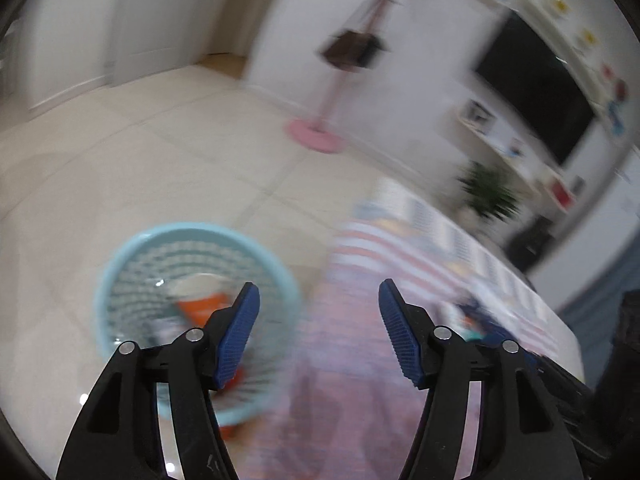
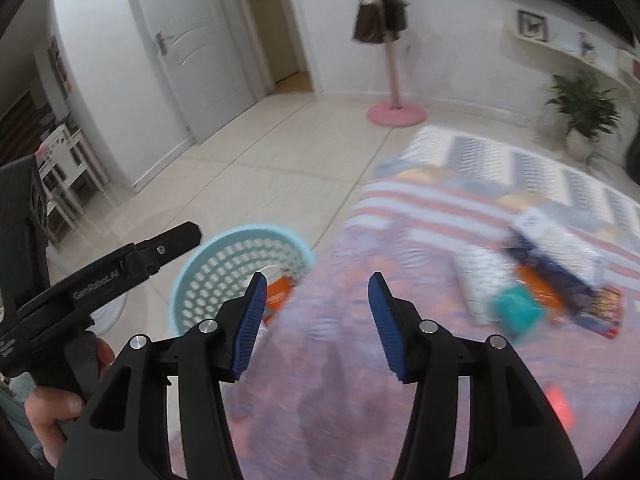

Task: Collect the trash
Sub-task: 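Move both tools back to the table toward the teal and pink packets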

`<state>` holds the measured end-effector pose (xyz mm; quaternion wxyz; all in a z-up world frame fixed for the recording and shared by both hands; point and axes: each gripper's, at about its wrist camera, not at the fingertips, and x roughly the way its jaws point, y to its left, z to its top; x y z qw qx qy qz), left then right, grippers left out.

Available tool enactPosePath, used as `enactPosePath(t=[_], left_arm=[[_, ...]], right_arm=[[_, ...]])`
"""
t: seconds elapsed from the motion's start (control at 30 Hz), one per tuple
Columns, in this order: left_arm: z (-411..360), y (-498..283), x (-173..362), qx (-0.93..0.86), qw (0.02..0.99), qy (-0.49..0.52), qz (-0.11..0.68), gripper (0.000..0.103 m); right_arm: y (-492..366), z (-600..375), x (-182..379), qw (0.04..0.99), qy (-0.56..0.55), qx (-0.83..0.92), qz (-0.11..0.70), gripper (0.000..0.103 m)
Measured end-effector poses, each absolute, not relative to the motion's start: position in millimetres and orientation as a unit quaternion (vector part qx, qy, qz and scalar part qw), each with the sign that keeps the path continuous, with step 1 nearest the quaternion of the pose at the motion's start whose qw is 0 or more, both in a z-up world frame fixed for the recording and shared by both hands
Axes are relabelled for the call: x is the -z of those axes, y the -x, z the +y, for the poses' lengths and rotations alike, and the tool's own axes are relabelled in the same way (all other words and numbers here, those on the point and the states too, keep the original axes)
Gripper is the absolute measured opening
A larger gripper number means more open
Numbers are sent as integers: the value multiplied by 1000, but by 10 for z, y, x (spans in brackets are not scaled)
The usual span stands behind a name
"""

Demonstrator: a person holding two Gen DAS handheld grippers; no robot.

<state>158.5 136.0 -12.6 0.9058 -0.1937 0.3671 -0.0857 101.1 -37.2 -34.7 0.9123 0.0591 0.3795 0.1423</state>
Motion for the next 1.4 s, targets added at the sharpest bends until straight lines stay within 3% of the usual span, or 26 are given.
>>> enactPosePath(t=[0.3,0.6,0.93,1.27,1.37,1.4], left_arm=[[50,-1673,73,230,881,158,382,61],[-809,-1917,487,263,865,70,423,68],[-1164,-2087,946,247,865,-16,436,71],[-1182,-2151,1142,262,858,-15,441,71],[-1193,-2144,1148,266,856,-13,444,63],[-1195,-2138,1153,267,854,-14,447,55]], right_arm=[[-587,-1664,403,933,-51,-42,354,62],[-283,-2166,995,919,-31,-48,390,73],[-362,-2205,1368,906,-24,-55,419,73],[-372,-2043,1440,901,6,-67,428,73],[-360,-2002,1452,900,14,-68,431,73],[-355,-1995,1457,899,15,-68,432,73]])
